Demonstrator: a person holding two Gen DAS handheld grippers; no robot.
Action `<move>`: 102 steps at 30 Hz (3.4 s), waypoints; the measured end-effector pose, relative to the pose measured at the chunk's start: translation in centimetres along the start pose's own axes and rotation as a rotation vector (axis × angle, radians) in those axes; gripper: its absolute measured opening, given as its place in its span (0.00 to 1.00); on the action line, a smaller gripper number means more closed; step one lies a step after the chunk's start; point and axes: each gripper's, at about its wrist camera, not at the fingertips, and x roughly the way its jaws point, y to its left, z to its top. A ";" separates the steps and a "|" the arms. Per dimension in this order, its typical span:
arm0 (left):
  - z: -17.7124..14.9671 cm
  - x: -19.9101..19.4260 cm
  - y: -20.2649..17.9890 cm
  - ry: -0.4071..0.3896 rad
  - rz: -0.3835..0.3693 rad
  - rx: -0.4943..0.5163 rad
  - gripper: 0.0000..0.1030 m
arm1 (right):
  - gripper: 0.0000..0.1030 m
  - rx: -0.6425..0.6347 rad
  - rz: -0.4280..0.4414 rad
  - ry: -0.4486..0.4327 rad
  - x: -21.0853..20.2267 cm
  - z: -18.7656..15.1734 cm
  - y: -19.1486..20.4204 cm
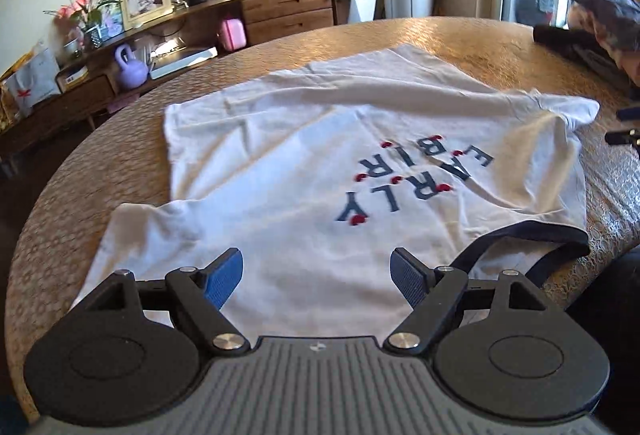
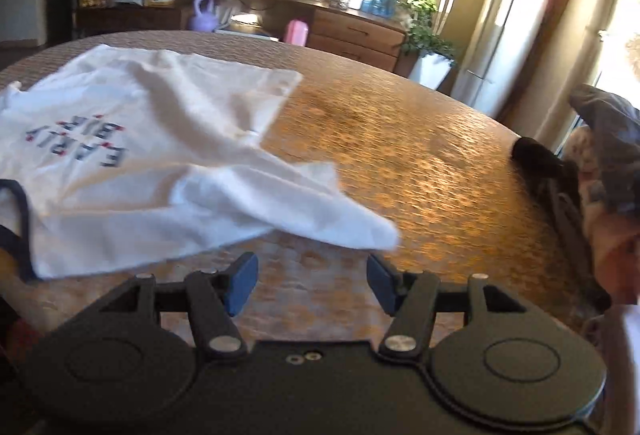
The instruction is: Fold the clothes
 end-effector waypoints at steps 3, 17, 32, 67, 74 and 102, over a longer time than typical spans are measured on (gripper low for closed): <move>0.1 1.5 -1.1 0.023 0.005 0.019 0.78 | 1.00 0.006 -0.044 0.013 1.1 -0.5 -1.8; -1.1 3.3 -0.5 0.119 -0.001 -0.134 0.86 | 1.00 0.117 0.211 -0.013 4.9 1.0 -6.4; -1.2 2.9 -0.9 0.108 0.012 -0.121 0.87 | 1.00 0.129 0.302 -0.086 6.1 10.3 -5.3; -1.6 3.2 -0.3 0.079 -0.007 -0.145 0.91 | 1.00 0.248 0.234 0.245 16.3 13.0 -0.4; -1.8 3.2 -0.2 0.072 -0.009 -0.143 0.92 | 1.00 0.231 0.161 0.225 15.8 13.2 0.2; -1.6 2.5 -0.7 0.029 -0.006 0.093 0.94 | 1.00 0.411 0.013 0.218 -0.6 -0.2 -2.6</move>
